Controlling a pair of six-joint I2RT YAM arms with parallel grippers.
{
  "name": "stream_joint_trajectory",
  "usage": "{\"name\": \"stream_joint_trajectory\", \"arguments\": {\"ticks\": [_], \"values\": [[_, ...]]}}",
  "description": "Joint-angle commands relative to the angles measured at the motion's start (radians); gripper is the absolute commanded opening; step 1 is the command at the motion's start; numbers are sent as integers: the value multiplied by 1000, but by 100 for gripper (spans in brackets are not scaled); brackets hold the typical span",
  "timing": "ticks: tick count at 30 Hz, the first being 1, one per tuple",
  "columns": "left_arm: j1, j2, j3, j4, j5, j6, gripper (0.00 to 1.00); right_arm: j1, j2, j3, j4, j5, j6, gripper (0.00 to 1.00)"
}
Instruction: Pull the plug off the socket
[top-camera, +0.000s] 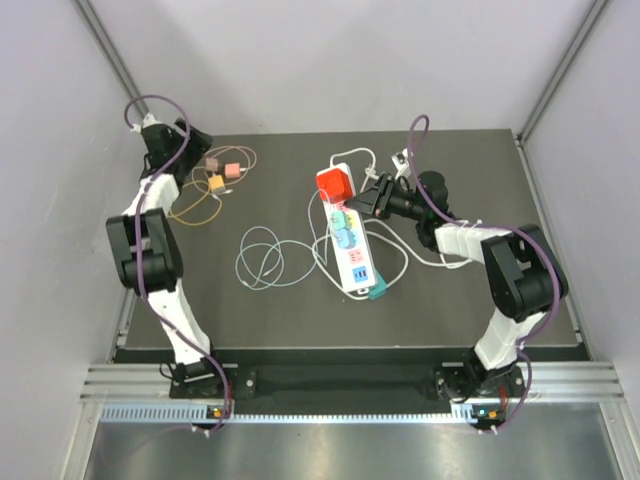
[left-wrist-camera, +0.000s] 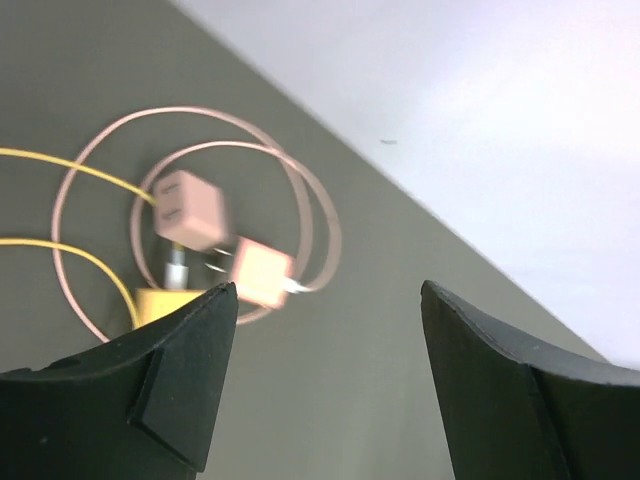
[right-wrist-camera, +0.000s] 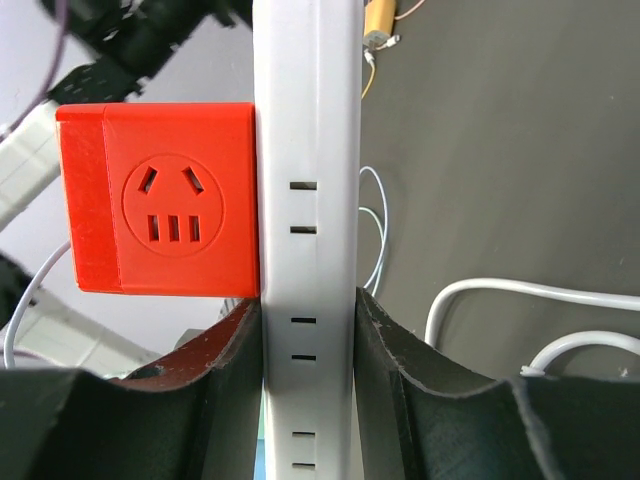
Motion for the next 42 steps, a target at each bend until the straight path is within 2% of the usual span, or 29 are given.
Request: {"name": "stream_joint_trajectory", "arguments": {"ticks": [1,5,9,14,20,24,26,29,30,32,33,36,39,42], "values": [[3,-190,-112,80,79,6,79,6,-55,43,107,-18,-6,0],[-36,-374,-383,177,212,-72,78,4,-64,41,99,-17,-17,0],[-136,-548,-613,257,327,-75,78,6,-87,35,77,5,-39,0],[-213,-840,-868,287,355,-92,78,4,-107,29,38,26,-70,0],[-346,-1133,-1022,280,357,-169,78,7,-104,29,15,45,-84,0],[-482,-1255,-1089,274,337,-232,77,6,-109,28,3,60,-98,0],[-544,-1290,-1114,260,312,-258,77,7,-109,26,-3,63,-101,0],[-694,-1306,-1122,240,216,-275,76,7,-109,25,-13,72,-107,0],[-781,-1303,-1120,240,146,-275,76,7,-107,26,-16,78,-107,0],[-866,-1275,-1100,223,72,-255,76,6,-107,26,-23,82,-112,0],[-942,-1258,-1090,218,-14,-246,76,6,-107,26,-26,85,-113,0],[-1053,-1168,-1047,212,-109,-223,76,7,-107,25,-31,88,-115,0],[-1116,-1059,-988,191,-204,-206,76,7,-110,23,-31,91,-113,0],[-1155,-979,-933,154,-376,-183,76,6,-116,25,-32,91,-110,0]]}}
